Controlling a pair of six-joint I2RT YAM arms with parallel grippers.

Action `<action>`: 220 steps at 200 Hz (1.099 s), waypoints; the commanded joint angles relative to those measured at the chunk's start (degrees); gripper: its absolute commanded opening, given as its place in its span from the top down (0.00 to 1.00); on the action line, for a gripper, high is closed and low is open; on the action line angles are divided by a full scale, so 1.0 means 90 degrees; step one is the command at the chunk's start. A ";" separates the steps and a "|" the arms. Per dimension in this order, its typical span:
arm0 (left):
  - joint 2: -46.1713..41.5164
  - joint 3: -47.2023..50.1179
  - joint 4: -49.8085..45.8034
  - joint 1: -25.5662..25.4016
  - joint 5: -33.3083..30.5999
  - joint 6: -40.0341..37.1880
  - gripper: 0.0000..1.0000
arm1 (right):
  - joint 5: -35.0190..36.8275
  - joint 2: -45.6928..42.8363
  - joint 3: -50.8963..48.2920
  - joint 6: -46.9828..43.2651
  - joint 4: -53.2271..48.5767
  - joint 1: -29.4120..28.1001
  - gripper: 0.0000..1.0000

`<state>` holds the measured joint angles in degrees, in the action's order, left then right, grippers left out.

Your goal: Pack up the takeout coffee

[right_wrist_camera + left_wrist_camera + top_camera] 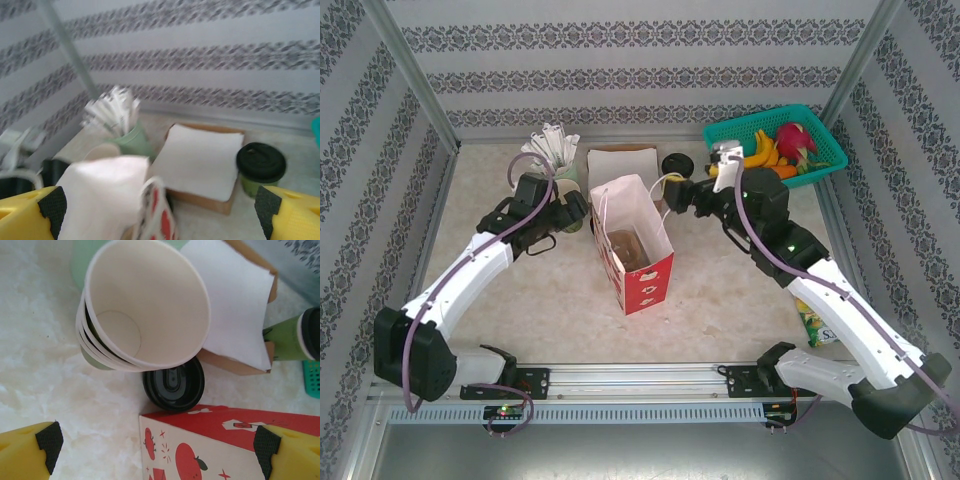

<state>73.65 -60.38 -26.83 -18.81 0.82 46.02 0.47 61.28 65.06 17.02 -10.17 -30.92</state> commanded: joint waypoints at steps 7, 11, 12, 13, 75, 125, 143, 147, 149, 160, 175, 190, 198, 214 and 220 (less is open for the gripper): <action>-0.0437 0.0340 0.0860 -0.0093 -0.0341 0.0291 0.00 | 0.0549 0.0231 -0.0255 0.0754 0.0744 0.0569 0.02; -0.0486 0.0371 0.0939 -0.0090 -0.0367 0.0298 0.00 | 0.0646 0.0289 -0.0244 0.0844 0.0705 0.0651 0.02; -0.0502 0.0376 0.0959 -0.0094 -0.0376 0.0297 0.00 | 0.0673 0.0300 -0.0240 0.0863 0.0683 0.0671 0.02; -0.0519 0.0383 0.0979 -0.0096 -0.0380 0.0297 0.00 | 0.0706 0.0315 -0.0233 0.0883 0.0663 0.0691 0.02; -0.0647 0.0404 0.1688 -0.0098 -0.0228 -0.0081 0.00 | -0.0670 0.2118 0.0401 0.0420 -0.0243 0.1714 0.02; -0.0414 0.0033 0.1301 -0.0097 -0.0380 -0.0055 0.00 | -0.0674 0.4133 0.1844 0.0028 -0.0880 0.1687 0.02; -0.0381 -0.0006 0.1263 -0.0091 -0.0420 0.0007 0.00 | -0.0462 0.4631 0.2217 0.0053 -0.0866 0.1686 0.02; -0.0377 -0.0008 0.1248 -0.0092 -0.0444 0.0030 0.00 | -0.0453 0.4734 0.2288 0.0053 -0.0860 0.1683 0.02; -0.0372 -0.0007 0.1244 -0.0096 -0.0450 0.0037 0.00 | -0.0453 0.4788 0.2328 0.0053 -0.0856 0.1686 0.02; -0.0361 -0.0005 0.1233 -0.0091 -0.0502 0.0086 0.00 | -0.0587 0.5072 0.2555 0.0020 -0.0889 0.1689 0.02; -0.0351 0.0000 0.1261 -0.0097 -0.0530 0.0121 0.00 | -0.0865 0.5427 0.2910 -0.0018 -0.1016 0.1706 0.02; -0.0339 -0.0026 0.1263 -0.0102 -0.0535 0.0121 0.00 | -0.0938 0.5713 0.3240 -0.0058 -0.1184 0.1700 0.02; -0.0312 -0.0054 0.1237 -0.0099 -0.0541 0.0114 0.00 | -0.0866 0.5832 0.3385 -0.0092 -0.1280 0.1694 0.02; -0.0256 -0.0114 0.1177 -0.0100 -0.0531 0.0111 0.00 | -0.0637 0.6016 0.3557 -0.0142 -0.1352 0.1689 0.02; -0.0244 -0.0126 0.1158 -0.0107 -0.0521 0.0111 0.00 | -0.0592 0.6072 0.3597 -0.0160 -0.1350 0.1691 0.02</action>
<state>70.85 -59.05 -15.09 -19.14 -2.94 46.63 -6.31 113.99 94.35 17.37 -20.10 -15.53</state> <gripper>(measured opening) 0.994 0.980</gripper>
